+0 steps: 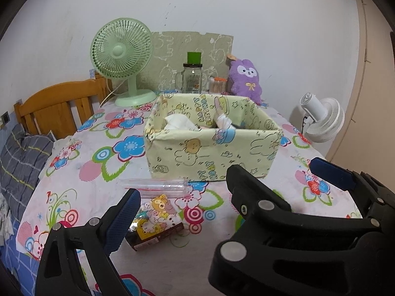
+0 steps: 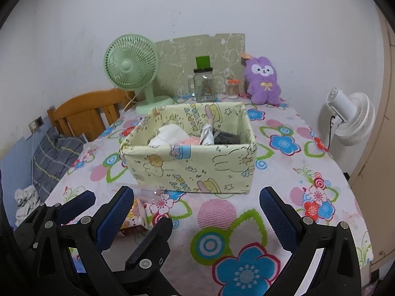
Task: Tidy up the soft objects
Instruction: 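Withdraw both tools from the box toward the yellow tissue pack, then grasp the yellow cartoon tissue pack with the left tool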
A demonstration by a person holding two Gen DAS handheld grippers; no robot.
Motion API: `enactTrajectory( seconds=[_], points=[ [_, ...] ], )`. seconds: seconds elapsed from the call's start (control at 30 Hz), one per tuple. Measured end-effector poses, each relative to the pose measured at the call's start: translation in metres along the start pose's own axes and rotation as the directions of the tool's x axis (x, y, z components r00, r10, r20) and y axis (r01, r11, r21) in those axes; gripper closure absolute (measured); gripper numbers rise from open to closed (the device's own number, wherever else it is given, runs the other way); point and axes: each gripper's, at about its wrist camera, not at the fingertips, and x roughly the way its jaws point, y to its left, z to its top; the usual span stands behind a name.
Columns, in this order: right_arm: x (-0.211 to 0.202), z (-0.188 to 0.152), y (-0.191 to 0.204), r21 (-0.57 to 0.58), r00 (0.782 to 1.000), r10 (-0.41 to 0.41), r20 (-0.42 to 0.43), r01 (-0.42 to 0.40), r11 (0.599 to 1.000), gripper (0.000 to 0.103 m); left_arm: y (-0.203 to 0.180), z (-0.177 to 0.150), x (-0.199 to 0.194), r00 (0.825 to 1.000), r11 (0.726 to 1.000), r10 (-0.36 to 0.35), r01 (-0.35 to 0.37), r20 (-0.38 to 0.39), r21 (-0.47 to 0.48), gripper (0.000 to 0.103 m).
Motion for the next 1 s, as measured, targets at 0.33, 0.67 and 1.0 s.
enactTrajectory(
  seconds=[0.33,0.67,1.0],
  points=[
    [0.024,-0.011,0.017,-0.039,0.998,0.056,-0.031,-0.057,0.998,0.000,0.021,-0.015,0.012,0.998,0.999,0.033,-0.034,-0.046,-0.018,0.005],
    [0.047,-0.024,0.030,-0.050,0.993,0.080,-0.085,-0.084,0.995,0.000,0.041,-0.027,0.030,0.994,0.998,0.038,-0.043,-0.101,-0.047,0.005],
    [0.068,-0.029,0.032,-0.045,0.987,0.085,-0.139,-0.092,0.995,0.000,0.050,-0.031,0.048,0.988,0.997,0.043,-0.053,-0.146,-0.062,0.005]
  ],
)
